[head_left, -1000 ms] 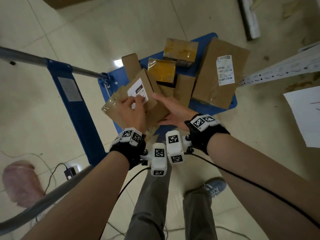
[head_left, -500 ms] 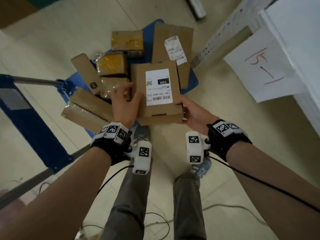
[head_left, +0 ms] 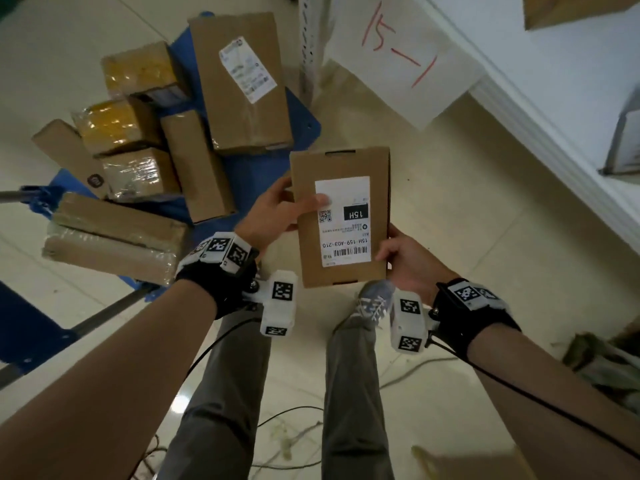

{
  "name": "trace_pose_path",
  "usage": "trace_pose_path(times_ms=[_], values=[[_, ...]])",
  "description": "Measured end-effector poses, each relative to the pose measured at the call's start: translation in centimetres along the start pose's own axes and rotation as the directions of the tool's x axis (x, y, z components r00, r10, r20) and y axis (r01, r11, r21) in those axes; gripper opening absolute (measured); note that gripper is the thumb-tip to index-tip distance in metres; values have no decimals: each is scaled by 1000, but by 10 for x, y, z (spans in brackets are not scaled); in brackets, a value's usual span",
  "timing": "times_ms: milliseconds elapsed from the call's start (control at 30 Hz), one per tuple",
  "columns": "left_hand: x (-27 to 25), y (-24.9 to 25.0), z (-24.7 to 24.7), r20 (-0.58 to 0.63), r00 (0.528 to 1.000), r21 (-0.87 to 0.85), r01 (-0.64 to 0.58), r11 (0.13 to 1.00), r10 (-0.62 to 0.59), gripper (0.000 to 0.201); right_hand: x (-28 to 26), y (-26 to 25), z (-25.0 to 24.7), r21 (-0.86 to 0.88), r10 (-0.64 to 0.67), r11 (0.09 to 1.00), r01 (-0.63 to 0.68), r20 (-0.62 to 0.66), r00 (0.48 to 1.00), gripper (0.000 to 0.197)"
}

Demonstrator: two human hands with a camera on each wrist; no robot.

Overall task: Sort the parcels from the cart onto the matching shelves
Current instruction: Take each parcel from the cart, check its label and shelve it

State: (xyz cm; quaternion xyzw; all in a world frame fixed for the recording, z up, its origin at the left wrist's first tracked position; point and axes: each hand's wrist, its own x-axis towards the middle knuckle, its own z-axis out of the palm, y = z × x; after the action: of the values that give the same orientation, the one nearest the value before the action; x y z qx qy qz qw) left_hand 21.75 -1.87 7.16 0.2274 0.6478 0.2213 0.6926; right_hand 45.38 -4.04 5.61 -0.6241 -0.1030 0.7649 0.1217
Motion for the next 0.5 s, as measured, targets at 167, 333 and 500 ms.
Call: trace_pose_path(times_ms=[167,333,500], values=[[-4,-7,27,112,982,193,-172,966,153,69,-16,15,-38,64,-58,996,65,-100,993,66],[-7,-23,52,212,944,434,-324,841,254,78,-32,11,-60,375,42,927,20,-156,987,30],[-12,-36,78,282,905,514,-422,747,317,74,-36,19,-68,250,58,967,-39,-69,996,42]])
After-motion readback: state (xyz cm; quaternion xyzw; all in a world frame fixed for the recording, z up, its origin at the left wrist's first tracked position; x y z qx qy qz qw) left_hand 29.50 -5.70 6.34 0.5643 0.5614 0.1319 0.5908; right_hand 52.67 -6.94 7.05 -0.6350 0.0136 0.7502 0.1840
